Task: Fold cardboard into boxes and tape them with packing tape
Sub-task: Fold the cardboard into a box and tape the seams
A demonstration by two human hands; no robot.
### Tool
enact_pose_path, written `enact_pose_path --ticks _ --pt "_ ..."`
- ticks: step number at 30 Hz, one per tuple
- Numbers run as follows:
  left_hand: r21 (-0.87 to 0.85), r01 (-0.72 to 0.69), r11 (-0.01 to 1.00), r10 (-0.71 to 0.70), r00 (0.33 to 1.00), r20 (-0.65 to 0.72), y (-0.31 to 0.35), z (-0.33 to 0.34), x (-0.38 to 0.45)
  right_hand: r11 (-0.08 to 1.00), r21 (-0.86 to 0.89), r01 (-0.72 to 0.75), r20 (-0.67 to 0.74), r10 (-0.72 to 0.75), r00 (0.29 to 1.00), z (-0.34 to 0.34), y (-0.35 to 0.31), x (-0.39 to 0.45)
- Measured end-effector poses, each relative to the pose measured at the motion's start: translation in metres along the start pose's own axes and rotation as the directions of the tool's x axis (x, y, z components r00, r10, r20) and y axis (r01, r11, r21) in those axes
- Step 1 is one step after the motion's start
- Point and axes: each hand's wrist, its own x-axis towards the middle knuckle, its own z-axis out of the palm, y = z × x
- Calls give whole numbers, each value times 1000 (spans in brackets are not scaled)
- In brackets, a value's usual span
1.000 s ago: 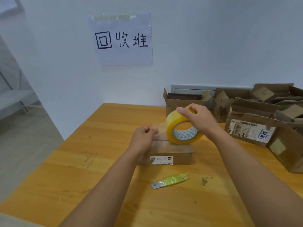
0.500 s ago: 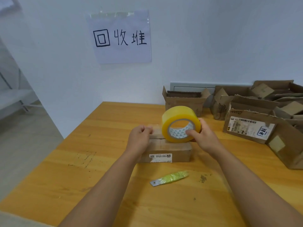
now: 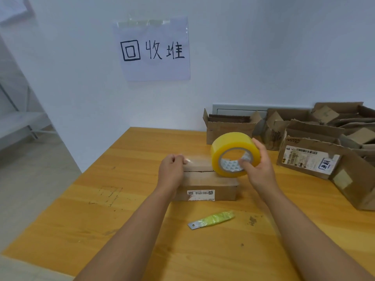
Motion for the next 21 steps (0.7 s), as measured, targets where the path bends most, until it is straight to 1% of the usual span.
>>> enact_pose_path --ticks 2,4,7,9,10,14,18,21 --pt "-48 18 999 -19 1000 -17 1 -1 0 997 33 -76 20 75 997 7 9 -4" --pt "-40 5 999 -6 1000 -19 0 -1 0 988 59 -145 11 145 989 13 15 -6" --pt "3 -26 1000 26 998 -50 -2 1 0 962 150 -227 -99 243 965 18 21 -4" --pt "-29 -13 999 10 996 -91 -1 1 0 945 211 -250 -166 286 944 18 22 -2" --pt "-55 -4 998 -1 995 -97 -1 1 1 939 230 -255 -178 298 938 18 22 -1" --pt "-103 23 994 -30 998 -58 -1 -5 1 937 241 -255 -186 302 935 18 23 1" --pt "-183 54 982 -62 997 -37 0 -14 4 957 186 -224 -134 250 959 16 20 -1" --pt "-154 61 986 -61 998 1 -3 -26 9 976 106 -190 -124 202 971 15 16 -1"
